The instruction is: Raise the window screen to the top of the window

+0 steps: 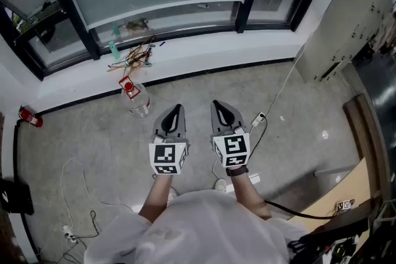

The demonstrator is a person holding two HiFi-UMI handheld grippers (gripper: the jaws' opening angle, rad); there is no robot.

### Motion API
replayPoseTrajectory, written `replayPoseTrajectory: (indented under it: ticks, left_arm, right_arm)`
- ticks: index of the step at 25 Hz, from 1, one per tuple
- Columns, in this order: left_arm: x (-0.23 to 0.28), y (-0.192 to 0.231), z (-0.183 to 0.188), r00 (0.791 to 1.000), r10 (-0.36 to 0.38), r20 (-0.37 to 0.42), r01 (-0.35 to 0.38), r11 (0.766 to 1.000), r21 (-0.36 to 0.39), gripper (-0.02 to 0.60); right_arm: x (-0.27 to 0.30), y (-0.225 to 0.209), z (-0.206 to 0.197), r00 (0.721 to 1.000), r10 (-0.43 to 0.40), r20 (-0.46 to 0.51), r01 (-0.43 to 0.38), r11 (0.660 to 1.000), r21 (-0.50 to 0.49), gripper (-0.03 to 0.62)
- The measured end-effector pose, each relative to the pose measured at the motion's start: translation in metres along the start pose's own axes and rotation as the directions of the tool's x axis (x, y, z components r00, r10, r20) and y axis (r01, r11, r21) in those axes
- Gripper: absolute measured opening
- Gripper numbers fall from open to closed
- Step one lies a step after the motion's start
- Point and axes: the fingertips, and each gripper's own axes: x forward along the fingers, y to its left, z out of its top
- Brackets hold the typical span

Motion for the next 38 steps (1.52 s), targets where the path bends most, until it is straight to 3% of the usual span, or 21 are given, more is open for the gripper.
replayPoseTrajectory:
  ticks: [5, 11, 15, 18, 23, 29, 34, 38]
  left_arm:
    - [-0.018, 0.02, 0.001, 0.999, 0.039, -0.001, -0.039, 0.999, -0.01, 0.002]
    - [-0.059, 0.064, 0.001, 0.986, 0.167, 0.008, -0.167, 0.986, -0.014, 0.002]
    - [-0.101, 0.11, 0.008, 0.961, 0.275, 0.013, -0.275, 0.961, -0.006, 0.002]
    - [-0.145, 0.152, 0.011, 0.929, 0.371, 0.013, -0.371, 0.929, -0.002, 0.002]
    - [-0.233, 0.232, 0.012, 0.848, 0.529, 0.023, -0.529, 0.849, -0.016, 0.002]
    - [-0.337, 0.303, 0.018, 0.739, 0.672, 0.03, -0.673, 0.74, 0.007, 0.002]
    - [-0.412, 0.334, 0.007, 0.603, 0.797, 0.029, -0.796, 0.603, -0.043, 0.002]
    - [-0.462, 0.359, -0.003, 0.499, 0.866, 0.021, -0.862, 0.499, -0.085, 0.002]
  right_arm:
    - [0.01, 0.023, -0.002, 0.999, 0.046, -0.02, -0.046, 0.999, 0.01, 0.0]
    - [0.029, 0.089, 0.004, 0.981, 0.193, -0.009, -0.193, 0.981, -0.013, 0.0]
    - [0.05, 0.158, 0.016, 0.948, 0.317, 0.003, -0.317, 0.948, -0.017, 0.0]
    - [0.064, 0.221, 0.024, 0.907, 0.42, 0.018, -0.42, 0.907, -0.014, 0.0]
    - [0.073, 0.351, 0.042, 0.794, 0.603, 0.075, -0.602, 0.797, -0.037, 0.0]
    - [0.061, 0.487, 0.057, 0.647, 0.753, 0.118, -0.753, 0.656, -0.054, 0.0]
    - [0.048, 0.57, 0.049, 0.497, 0.864, 0.077, -0.862, 0.502, -0.069, 0.0]
    - [0.046, 0.626, 0.045, 0.406, 0.913, 0.045, -0.91, 0.408, -0.069, 0.0]
